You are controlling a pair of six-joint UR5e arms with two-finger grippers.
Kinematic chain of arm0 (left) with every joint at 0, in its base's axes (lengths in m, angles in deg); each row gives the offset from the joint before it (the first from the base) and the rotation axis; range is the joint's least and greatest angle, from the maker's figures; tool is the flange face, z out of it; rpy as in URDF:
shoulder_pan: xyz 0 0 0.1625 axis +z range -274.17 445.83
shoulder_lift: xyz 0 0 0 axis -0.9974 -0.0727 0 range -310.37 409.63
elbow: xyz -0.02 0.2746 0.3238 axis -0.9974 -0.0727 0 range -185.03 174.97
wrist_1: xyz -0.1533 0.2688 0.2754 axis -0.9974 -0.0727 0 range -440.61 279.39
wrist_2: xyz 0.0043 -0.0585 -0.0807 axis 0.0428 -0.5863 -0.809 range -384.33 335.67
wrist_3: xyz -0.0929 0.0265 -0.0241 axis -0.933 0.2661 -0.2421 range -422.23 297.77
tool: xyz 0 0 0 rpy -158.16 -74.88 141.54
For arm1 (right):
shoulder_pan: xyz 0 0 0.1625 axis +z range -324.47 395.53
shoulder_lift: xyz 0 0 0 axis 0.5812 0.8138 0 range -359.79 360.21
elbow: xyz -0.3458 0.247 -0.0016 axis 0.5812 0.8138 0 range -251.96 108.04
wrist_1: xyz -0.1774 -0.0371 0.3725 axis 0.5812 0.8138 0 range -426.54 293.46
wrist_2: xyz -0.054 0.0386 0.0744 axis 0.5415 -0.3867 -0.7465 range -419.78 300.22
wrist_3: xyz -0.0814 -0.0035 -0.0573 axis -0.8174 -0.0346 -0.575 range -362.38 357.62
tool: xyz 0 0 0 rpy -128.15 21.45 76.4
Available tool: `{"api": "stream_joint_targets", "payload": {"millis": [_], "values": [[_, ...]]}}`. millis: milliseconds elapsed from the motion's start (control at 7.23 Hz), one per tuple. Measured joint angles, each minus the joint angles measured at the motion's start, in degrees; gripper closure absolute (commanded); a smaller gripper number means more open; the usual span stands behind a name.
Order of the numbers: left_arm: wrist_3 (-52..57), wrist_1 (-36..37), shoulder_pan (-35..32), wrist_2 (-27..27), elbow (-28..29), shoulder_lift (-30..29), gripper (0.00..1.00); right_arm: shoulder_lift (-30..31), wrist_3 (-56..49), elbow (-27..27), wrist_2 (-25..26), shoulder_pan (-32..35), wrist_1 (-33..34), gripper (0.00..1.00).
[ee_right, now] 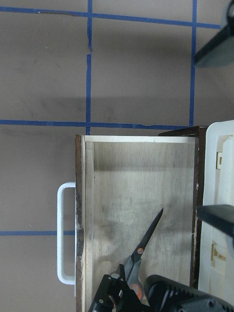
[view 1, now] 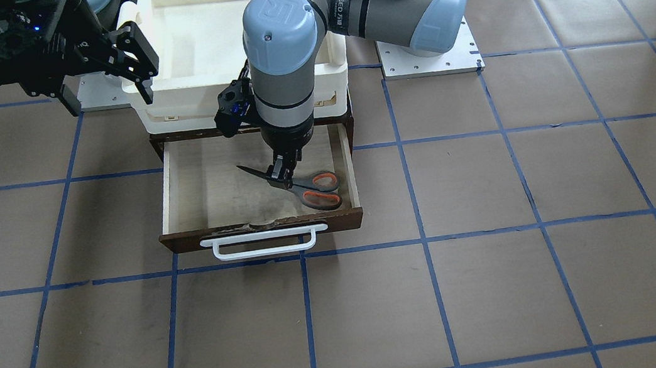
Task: Place scissors in drawer with both arms
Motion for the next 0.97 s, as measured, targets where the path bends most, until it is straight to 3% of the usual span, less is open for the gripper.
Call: {"api": "stream_joint_targets", "payload": {"millis": [277, 553, 969], "values": [[-1.4, 0.1, 0.0, 0.0, 0.1, 0.5, 0.26, 0.0, -1.4, 0.0, 4.5, 0.0, 0.0, 0.00], [-10.4, 0.3, 0.1, 0.3, 1.0, 1.3, 0.26, 0.0, -3.3, 0.0, 6.2, -0.2, 0.3, 0.00], [-41.0, 0.9, 2.3, 0.9, 3.7, 4.4, 0.25, -0.1, -5.9, 0.0, 3.8, -1.8, 0.3, 0.00]]}}
